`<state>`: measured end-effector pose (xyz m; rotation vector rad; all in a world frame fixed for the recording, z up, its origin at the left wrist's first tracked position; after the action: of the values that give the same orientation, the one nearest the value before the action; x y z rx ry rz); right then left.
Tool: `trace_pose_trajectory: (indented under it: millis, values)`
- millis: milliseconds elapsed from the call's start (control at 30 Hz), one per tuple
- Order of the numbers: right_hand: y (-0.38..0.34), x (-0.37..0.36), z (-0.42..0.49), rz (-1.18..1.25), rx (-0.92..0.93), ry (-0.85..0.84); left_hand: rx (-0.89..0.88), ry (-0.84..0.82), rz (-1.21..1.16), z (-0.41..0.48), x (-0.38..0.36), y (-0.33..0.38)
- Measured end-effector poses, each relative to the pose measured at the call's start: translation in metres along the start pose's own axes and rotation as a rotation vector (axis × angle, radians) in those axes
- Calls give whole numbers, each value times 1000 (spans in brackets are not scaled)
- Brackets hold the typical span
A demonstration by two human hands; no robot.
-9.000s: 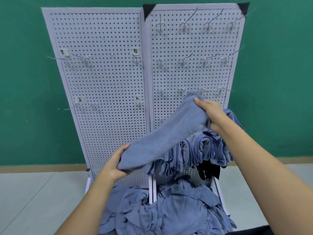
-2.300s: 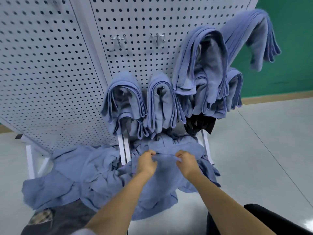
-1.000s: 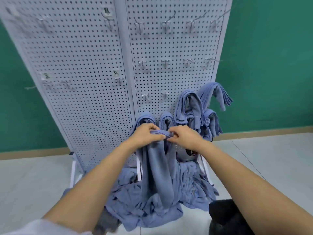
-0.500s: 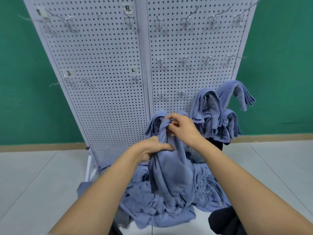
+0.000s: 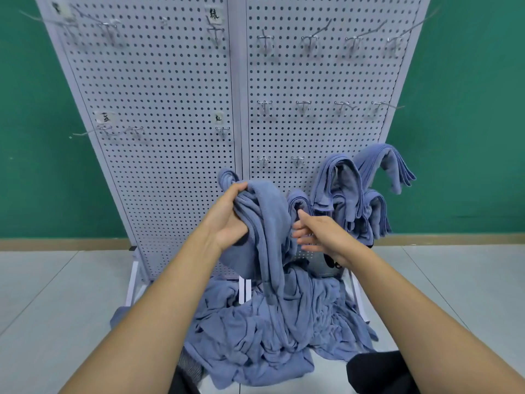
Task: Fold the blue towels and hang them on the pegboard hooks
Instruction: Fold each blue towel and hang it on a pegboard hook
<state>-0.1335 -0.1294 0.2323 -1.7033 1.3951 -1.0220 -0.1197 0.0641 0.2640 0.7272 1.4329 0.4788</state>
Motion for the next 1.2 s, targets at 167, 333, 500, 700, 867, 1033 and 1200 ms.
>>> trace_pose_trajectory:
  millis: [167,333,500,700,867,1033,1200]
  values:
    - [9,-10,6,55,-111,-150,-19,-13,0,-8,-12,2]
    - [-9,-5,1,357,124,-89,-48,13,177,-11,-7,4]
    - [-21,16,-2,458,284,8,-101,171,617,-4,26,14]
    - [-26,31,-7,418,318,63,-185,267,1030,-5,58,26]
    - [-26,40,-9,445,319,128,-153,313,981,-5,69,28]
    - [-21,48,-8,423,258,167,-181,360,948,-7,73,33]
    - [-18,54,-4,453,189,212,-248,367,1007,-5,79,38]
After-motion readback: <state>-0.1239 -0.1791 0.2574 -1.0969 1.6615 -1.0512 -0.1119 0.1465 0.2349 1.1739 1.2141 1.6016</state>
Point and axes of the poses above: each hand's wrist, its own z-axis towards the middle knuckle, its own x-axis out of the back of the hand, y = z × x, the point moved 3 cm from there along z, towards the middle knuckle, and after that the axes turned 14 degrees about -x, right-handed, at the moved point
